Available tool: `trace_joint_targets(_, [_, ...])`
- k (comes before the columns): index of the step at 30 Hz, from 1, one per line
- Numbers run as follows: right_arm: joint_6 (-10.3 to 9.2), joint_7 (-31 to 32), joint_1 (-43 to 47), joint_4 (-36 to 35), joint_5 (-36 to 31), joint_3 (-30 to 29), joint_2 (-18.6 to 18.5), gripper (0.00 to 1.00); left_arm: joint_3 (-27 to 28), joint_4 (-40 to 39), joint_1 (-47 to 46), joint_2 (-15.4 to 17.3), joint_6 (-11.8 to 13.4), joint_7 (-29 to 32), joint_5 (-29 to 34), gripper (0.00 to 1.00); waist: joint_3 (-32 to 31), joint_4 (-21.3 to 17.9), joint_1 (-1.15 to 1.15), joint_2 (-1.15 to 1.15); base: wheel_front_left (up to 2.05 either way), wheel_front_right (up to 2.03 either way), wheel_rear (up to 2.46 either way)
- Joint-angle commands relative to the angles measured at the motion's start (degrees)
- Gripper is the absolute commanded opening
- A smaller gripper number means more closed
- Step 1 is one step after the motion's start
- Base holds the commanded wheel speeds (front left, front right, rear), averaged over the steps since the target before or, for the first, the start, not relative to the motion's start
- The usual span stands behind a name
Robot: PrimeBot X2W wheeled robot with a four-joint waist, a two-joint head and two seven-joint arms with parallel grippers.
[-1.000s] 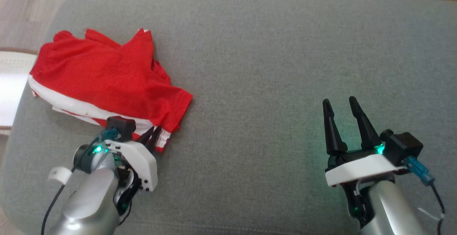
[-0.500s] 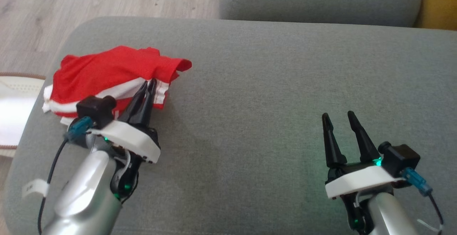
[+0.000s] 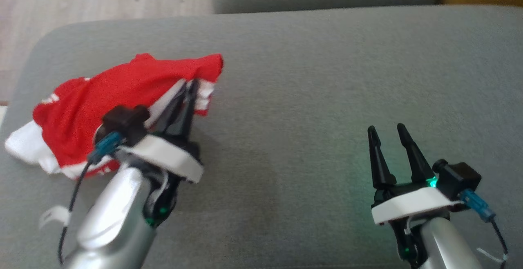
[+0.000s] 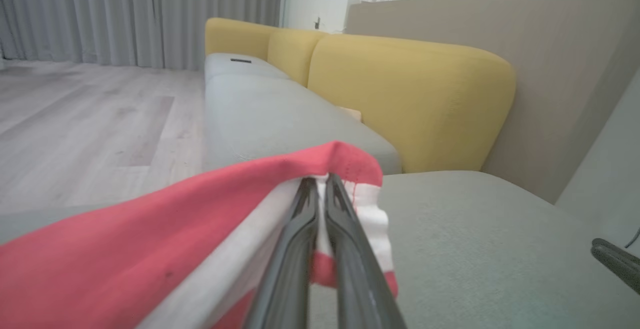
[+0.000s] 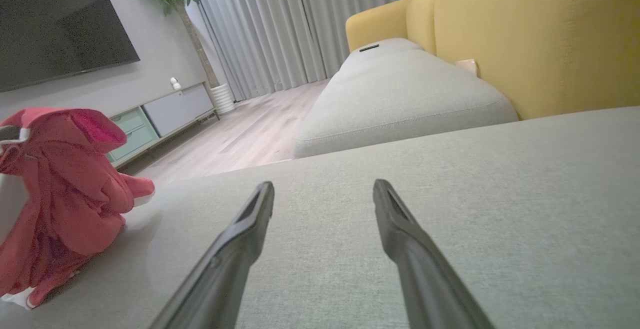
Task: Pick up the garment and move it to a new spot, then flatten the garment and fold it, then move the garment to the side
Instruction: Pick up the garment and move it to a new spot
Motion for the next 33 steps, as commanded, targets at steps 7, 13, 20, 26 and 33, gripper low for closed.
trace_joint_targets(7, [-0.05,-0.62,-4.98,-3.13,0.84,0.99,-0.28,1.0,-2.37,-0.56,-12.38,-4.99,-1.36,-0.15,1.73,0.0,3.78,-7.35,0.0,0.0,0.0,0.0,0.0])
trace_joint_targets(13, [-0.05,-0.62,-7.5,-4.65,2.09,1.51,-0.28,1.0,-6.23,4.95,-20.69,-8.37,-2.35,-0.05,2.18,0.0,7.02,-13.97,0.0,0.0,0.0,0.0,0.0])
trace_joint_targets(20, [-0.05,-0.62,-9.27,-5.96,4.08,2.52,-0.28,1.0,-11.54,9.41,-28.92,-9.53,-2.58,-0.51,-1.08,0.0,10.29,-20.31,0.0,0.0,0.0,0.0,0.0])
trace_joint_targets(26, [-0.05,-0.62,-9.21,-5.99,4.87,3.02,-0.28,1.0,-20.93,10.08,-31.48,-9.57,-0.11,-0.68,-6.83,1.0,10.89,-21.67,0.0,0.0,0.0,0.0,0.0])
trace_joint_targets(33, [-0.05,-0.62,-8.68,-5.66,3.72,0.94,-0.28,1.0,-21.15,11.2,-29.74,-9.58,1.96,-0.7,-7.77,1.0,9.19,-16.94,0.0,0.0,0.0,0.0,0.0])
